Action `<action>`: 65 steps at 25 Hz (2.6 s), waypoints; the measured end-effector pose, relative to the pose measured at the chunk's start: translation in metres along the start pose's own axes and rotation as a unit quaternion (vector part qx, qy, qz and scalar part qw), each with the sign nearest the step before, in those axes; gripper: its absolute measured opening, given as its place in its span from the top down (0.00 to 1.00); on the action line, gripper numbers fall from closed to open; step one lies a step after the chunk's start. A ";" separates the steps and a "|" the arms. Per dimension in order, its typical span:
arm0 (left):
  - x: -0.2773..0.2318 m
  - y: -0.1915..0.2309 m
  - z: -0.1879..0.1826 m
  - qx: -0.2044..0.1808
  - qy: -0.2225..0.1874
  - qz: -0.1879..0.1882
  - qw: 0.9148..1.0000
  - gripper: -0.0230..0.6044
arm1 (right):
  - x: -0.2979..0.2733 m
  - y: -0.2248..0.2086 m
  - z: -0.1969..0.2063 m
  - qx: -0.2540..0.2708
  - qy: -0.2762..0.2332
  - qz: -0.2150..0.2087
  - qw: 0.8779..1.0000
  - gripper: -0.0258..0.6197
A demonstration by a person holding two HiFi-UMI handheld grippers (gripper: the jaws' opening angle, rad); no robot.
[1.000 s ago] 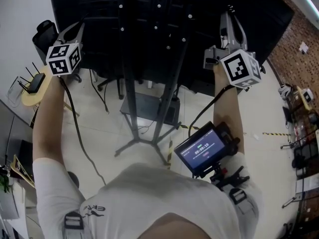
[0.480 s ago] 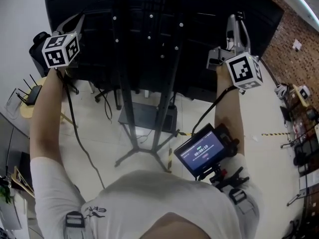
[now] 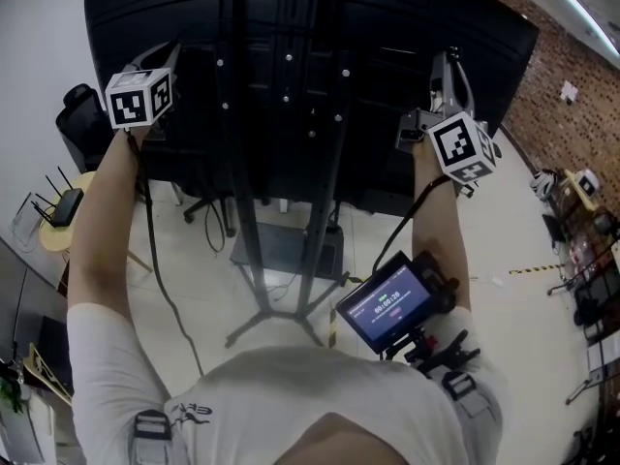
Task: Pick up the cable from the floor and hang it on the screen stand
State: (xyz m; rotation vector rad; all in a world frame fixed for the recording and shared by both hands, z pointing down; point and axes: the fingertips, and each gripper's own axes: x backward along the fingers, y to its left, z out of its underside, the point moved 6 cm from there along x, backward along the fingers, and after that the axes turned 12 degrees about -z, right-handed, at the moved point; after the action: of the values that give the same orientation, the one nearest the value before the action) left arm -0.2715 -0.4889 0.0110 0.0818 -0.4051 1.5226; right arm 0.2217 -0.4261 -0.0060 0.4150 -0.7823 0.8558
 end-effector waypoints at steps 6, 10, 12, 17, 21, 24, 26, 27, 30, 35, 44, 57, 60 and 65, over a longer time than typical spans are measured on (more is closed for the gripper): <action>-0.014 -0.010 0.007 -0.004 0.023 0.000 1.000 0.94 | 0.001 -0.007 0.007 0.020 0.011 0.012 1.000 0.87; -0.016 -0.014 0.008 -0.016 0.030 -0.007 0.999 0.94 | 0.001 -0.009 0.015 0.029 0.028 0.017 0.999 0.87; -0.016 -0.016 0.011 -0.020 0.033 -0.009 0.999 0.94 | 0.002 -0.009 0.019 0.037 0.035 0.019 0.999 0.87; -0.012 -0.018 0.015 -0.017 0.034 -0.009 0.999 0.94 | 0.006 -0.007 0.023 0.044 0.045 0.016 0.998 0.87; -0.007 -0.018 0.027 -0.011 0.042 -0.005 0.999 0.94 | 0.012 -0.004 0.028 0.033 0.052 0.014 0.998 0.87; -0.006 -0.017 0.037 -0.008 0.050 -0.004 0.999 0.94 | 0.015 -0.005 0.032 0.024 0.055 0.016 0.998 0.87; -0.005 -0.018 0.043 -0.004 0.053 -0.002 0.999 0.94 | 0.018 -0.006 0.035 0.018 0.057 0.018 0.998 0.87; -0.005 -0.018 0.045 -0.002 0.054 -0.002 0.999 0.94 | 0.020 -0.006 0.037 0.016 0.058 0.019 0.998 0.87; -0.006 -0.020 0.049 0.001 0.056 -0.005 0.998 0.94 | 0.024 -0.005 0.041 0.014 0.062 0.020 0.998 0.87; -0.010 -0.024 0.054 0.012 0.065 -0.005 0.998 0.94 | 0.034 -0.003 0.045 0.013 0.064 0.022 0.998 0.87; -0.007 -0.026 0.052 0.037 0.063 -0.019 0.997 0.94 | 0.051 0.004 0.049 -0.002 0.064 0.026 0.998 0.87; 0.014 -0.034 0.059 0.076 0.043 -0.002 0.996 0.94 | 0.071 0.014 0.054 -0.014 0.076 0.026 0.997 0.87; 0.016 -0.037 0.061 0.095 0.032 0.012 0.995 0.94 | 0.071 0.015 0.059 -0.012 0.085 0.026 0.996 0.87; 0.031 -0.041 0.068 0.106 0.014 0.023 0.994 0.94 | 0.076 0.034 0.070 0.074 0.128 0.019 0.989 0.87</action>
State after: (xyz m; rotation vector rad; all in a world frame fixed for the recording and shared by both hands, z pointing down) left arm -0.2459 -0.4820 0.0915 0.2182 -0.2226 1.6063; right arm 0.1949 -0.4096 0.0977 0.4119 -0.4922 0.9840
